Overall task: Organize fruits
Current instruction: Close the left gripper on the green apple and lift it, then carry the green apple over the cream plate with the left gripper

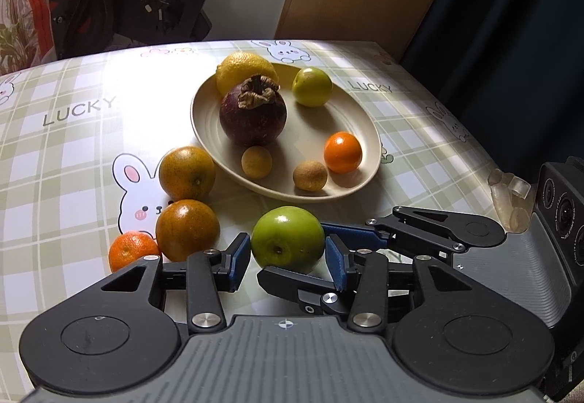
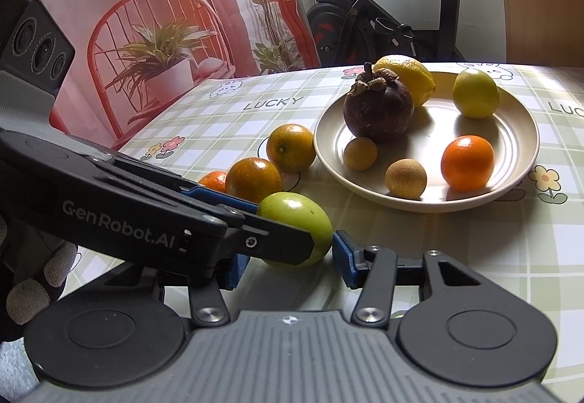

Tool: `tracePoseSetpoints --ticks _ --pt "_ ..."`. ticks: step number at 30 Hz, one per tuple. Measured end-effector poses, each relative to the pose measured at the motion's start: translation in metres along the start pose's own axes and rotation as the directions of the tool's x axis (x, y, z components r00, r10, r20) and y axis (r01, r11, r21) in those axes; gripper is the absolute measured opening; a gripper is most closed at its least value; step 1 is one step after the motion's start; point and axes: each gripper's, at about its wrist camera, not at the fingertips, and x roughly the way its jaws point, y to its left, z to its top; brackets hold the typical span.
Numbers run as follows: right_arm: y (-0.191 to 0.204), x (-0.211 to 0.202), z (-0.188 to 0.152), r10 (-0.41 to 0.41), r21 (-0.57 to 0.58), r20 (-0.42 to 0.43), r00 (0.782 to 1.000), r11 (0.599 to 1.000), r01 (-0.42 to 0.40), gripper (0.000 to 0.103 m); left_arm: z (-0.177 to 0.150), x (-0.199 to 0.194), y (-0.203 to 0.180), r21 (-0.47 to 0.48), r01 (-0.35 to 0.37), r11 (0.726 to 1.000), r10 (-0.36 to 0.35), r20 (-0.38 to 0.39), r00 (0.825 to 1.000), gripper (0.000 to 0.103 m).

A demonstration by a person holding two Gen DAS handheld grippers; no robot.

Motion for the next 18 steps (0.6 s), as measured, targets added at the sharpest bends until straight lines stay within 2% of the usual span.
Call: tracePoseSetpoints --ticks 11,18 --pt "-0.005 -0.033 0.049 -0.036 -0.066 0.152 0.988 0.997 0.046 0.052 0.059 -0.028 -0.030 0.049 -0.019 0.999 0.010 0.166 0.986 0.048" --pt "-0.016 -0.050 0.081 -0.099 -0.108 0.261 0.960 0.985 0.131 0.052 0.096 -0.020 -0.061 0.144 -0.032 0.989 0.001 0.210 0.978 0.048"
